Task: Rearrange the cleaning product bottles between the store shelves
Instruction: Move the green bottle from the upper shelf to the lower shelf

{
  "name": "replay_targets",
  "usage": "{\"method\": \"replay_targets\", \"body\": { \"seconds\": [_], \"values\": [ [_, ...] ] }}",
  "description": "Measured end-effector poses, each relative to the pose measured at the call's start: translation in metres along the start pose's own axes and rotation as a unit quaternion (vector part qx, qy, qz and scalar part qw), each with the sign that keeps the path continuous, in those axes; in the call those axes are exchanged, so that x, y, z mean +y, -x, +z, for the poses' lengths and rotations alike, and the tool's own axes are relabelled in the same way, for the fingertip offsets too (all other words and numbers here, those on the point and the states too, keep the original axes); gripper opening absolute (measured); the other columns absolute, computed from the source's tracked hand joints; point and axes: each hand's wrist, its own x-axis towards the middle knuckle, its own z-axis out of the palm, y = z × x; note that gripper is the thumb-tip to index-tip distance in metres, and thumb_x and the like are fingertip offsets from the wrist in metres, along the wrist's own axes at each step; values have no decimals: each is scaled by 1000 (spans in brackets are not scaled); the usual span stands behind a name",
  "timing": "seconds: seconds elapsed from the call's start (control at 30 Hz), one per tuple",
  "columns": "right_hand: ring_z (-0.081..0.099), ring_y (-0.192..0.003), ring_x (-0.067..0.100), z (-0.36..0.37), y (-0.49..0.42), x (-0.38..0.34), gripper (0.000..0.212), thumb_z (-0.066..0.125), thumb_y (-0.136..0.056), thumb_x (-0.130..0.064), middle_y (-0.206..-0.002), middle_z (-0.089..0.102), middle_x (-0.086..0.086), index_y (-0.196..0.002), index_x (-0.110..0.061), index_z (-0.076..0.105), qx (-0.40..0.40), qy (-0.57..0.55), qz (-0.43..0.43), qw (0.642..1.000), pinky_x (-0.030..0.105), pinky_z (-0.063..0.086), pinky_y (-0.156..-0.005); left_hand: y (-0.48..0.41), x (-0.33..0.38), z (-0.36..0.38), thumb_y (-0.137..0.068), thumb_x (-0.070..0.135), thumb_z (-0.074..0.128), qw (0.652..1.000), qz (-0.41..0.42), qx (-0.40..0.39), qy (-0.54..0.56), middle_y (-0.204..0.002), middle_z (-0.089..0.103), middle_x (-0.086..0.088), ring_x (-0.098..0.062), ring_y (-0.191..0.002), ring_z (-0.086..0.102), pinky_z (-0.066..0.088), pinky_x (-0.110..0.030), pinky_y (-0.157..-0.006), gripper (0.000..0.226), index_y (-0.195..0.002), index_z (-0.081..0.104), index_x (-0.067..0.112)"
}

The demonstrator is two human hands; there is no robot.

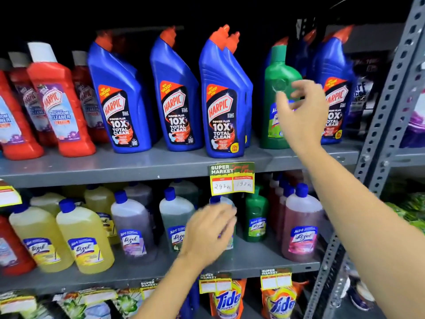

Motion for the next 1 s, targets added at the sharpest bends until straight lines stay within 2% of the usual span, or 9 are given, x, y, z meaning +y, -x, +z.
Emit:
{"method": "replay_targets", "body": {
  "seconds": [0.07, 0.13, 0.33, 0.47, 0.7, 0.77, 0.83, 0.9, 1.0],
  "values": [
    [58, -82, 20, -10, -13, 13, 39, 58, -82, -33, -110, 58, 10, -113, -10, 60, 34, 1, 7, 999, 34, 47, -82, -55, 4, -26, -93, 22, 55, 994, 19, 111, -2, -104, 70, -1, -21, -93, 62, 46, -32, -79, 16, -103, 65, 17],
    [56, -99, 25, -14, -22, 26, 44, 59, -80, -32, -116, 55, 13, -116, -7, 58, 38, 23, 20, 999, 26, 40, -87, -96, -2, -42, -94, 26, 52, 989, -15, 132, -61, -108, 67, -3, -22, -99, 58, 42, -34, -84, 21, -106, 65, 14],
    [55, -114, 29, -1, -25, 46, 74, 71, -76, -54, -123, 57, 13, -131, -9, 49, -108, 57, 78, 989, 39, 43, -96, -108, -24, -30, -97, 47, 36, 970, -196, -6, -144, -133, 56, -6, -25, -122, 50, 38, -42, -101, 49, -126, 52, 10],
    [67, -93, 16, 7, -28, 52, 76, 71, -61, -71, -101, 68, -5, -117, -22, 56, -156, 13, 139, 978, 35, 52, -85, -93, -34, -20, -95, 46, 37, 963, -162, -17, -216, -115, 67, -9, -28, -106, 58, 38, -40, -95, 48, -112, 61, 8],
    [61, -50, -9, 11, -27, 63, 77, 89, -48, -55, -88, 64, -16, -108, -26, 50, -199, -43, 145, 968, 10, 48, -48, -91, -40, -15, -96, 44, 40, 961, -145, 1, -235, -107, 69, -7, -27, -98, 59, 38, -38, -91, 43, -108, 63, 9],
    [66, -64, -5, 10, -27, 62, 81, 87, -45, -59, -90, 65, -14, -110, -25, 50, -191, -32, 138, 971, 15, 53, -61, -91, -40, -15, -96, 44, 40, 962, -146, 3, -232, -108, 68, -7, -27, -99, 58, 38, -38, -92, 44, -109, 63, 9],
    [69, -92, 15, 7, -26, 63, 90, 85, -43, -61, -103, 68, -6, -116, -21, 51, -183, -32, 125, 975, 36, 57, -84, -90, -40, -15, -96, 43, 40, 962, -146, 4, -231, -108, 68, -7, -27, -100, 58, 39, -39, -92, 43, -110, 62, 9],
    [68, -100, 24, 1, -24, 60, 96, 85, -41, -61, -111, 68, 0, -119, -17, 51, -189, -57, 124, 973, 50, 56, -86, -90, -40, -16, -96, 43, 40, 962, -145, 7, -231, -108, 68, -7, -28, -100, 58, 39, -39, -92, 43, -110, 62, 9],
    [69, -101, 22, -15, -15, 52, 92, 87, -46, -56, -113, 68, 3, -119, -15, 51, -196, -100, 126, 967, 52, 58, -82, -91, -38, -16, -96, 44, 40, 966, -140, 16, -218, -111, 67, -7, -28, -103, 58, 38, -40, -95, 44, -114, 60, 9]
  ]
}}
